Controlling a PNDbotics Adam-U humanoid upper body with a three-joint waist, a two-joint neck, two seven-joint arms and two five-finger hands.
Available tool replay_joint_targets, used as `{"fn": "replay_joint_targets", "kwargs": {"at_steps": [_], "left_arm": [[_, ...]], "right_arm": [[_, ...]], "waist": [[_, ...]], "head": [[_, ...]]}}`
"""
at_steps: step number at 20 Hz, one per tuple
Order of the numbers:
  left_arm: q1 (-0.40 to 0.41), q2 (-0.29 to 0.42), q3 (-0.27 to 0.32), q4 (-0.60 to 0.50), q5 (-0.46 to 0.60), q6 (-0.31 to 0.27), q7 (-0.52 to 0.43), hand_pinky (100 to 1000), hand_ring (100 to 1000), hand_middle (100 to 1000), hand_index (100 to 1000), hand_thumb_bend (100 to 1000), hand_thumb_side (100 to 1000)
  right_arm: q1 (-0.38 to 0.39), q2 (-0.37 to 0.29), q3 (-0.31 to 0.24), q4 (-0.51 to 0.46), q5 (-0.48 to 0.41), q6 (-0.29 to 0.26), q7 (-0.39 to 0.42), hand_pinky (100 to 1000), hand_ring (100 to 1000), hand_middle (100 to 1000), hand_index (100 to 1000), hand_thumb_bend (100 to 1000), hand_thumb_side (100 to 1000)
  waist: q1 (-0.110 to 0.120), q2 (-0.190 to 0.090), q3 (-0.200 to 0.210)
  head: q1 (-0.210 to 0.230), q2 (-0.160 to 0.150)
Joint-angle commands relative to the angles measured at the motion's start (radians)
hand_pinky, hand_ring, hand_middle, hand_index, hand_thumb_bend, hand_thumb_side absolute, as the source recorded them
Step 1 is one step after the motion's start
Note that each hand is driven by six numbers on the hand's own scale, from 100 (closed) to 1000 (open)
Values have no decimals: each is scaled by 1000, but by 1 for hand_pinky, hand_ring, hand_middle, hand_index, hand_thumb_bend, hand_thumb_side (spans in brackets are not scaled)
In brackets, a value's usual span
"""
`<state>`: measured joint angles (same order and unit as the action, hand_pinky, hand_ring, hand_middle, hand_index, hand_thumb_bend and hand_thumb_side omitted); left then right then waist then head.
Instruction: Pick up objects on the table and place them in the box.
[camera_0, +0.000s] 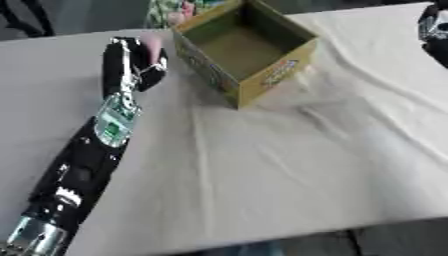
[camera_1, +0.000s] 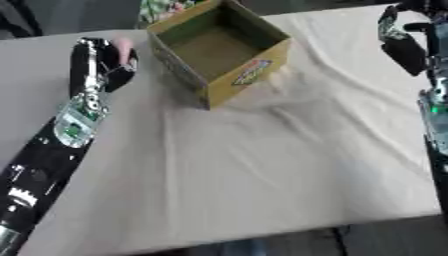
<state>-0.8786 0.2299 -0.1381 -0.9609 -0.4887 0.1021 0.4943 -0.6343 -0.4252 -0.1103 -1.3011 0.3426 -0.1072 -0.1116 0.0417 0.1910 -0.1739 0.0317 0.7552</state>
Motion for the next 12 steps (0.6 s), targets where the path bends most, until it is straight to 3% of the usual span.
{"fn": "replay_joint_targets", "kwargs": {"at_steps": [1, 7, 12], "left_arm": [[-43, 37, 2, -33, 0, -1, 0, 283, 375, 274, 301, 263, 100], [-101, 27, -1, -4, -28, -23, -43, 307, 397, 299, 327, 272, 100], [-144, 13, 5, 54, -95, -50, -137, 356, 448, 376, 403, 275, 100]], "right_arm": [[-20, -11, 1, -15, 4, -1, 4, 754, 905, 713, 901, 100, 523], [-52, 11, 26, -17, 9, -10, 27, 754, 905, 713, 901, 100, 519], [-91, 36, 49, -24, 13, -20, 51, 754, 904, 713, 901, 100, 518]], "waist": [[-2, -22, -9], [5, -16, -63], [17, 0, -130]], "head": [[2, 4], [32, -7], [63, -26]]}}
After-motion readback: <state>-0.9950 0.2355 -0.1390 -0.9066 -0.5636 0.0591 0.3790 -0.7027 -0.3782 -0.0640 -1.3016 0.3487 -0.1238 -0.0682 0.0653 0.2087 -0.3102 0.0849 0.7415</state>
